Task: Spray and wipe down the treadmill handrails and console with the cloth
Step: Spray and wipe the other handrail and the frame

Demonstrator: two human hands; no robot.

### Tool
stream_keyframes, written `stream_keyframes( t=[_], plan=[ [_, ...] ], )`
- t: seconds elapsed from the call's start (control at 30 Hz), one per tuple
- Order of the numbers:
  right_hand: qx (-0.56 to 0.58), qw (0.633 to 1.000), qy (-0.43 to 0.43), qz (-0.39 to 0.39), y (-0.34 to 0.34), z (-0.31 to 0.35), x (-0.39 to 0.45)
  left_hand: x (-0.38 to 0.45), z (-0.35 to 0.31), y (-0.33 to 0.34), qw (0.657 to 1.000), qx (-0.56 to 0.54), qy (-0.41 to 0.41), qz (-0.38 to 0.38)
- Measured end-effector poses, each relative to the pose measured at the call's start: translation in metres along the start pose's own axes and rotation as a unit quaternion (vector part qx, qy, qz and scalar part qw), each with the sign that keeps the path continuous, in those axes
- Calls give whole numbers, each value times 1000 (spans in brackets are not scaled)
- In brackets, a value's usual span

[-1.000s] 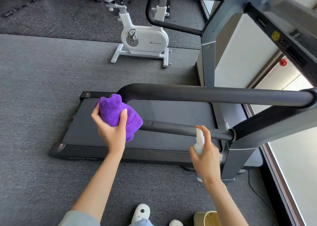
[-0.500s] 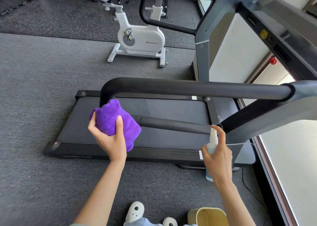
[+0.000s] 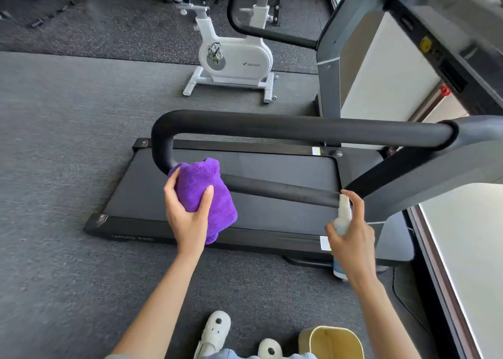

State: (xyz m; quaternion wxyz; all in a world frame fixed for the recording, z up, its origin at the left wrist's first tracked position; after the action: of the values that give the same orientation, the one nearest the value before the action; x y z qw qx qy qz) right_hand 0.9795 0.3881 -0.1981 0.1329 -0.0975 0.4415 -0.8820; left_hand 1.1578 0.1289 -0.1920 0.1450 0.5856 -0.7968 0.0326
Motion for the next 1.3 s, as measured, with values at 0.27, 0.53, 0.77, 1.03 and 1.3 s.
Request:
stream_keyframes(
  t=[0.27,0.53,0.77,1.03,1.3],
  plan=[
    [16,1000,-5,13,0,-1,-4,39,2,54,907,359,163,147],
    [28,1000,-12,3,1,1,6,37,38,93,784,567,140,211],
    [47,998,26,-21,-10,-20,-4,-13,35,195,714,604,127,330],
    [48,999,17,-12,-8,-15,-9,-42,44,211,706,533,203,420],
    [55,998,-3,-13,-1,-4,-3,45,34,97,753,575,178,266]
  ],
)
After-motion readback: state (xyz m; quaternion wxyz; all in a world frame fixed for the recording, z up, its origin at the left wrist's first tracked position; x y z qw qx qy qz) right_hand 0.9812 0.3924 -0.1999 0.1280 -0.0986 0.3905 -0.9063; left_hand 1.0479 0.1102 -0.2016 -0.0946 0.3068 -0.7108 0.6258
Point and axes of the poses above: each hand's wrist, its own x-axis towards the middle knuckle, its own y-axis out of the palm, z = x × y, the point moved 5 cm from there along x, towards the middle knuckle, and after that the axes turned 12 degrees about -x, right-handed, at the moved point
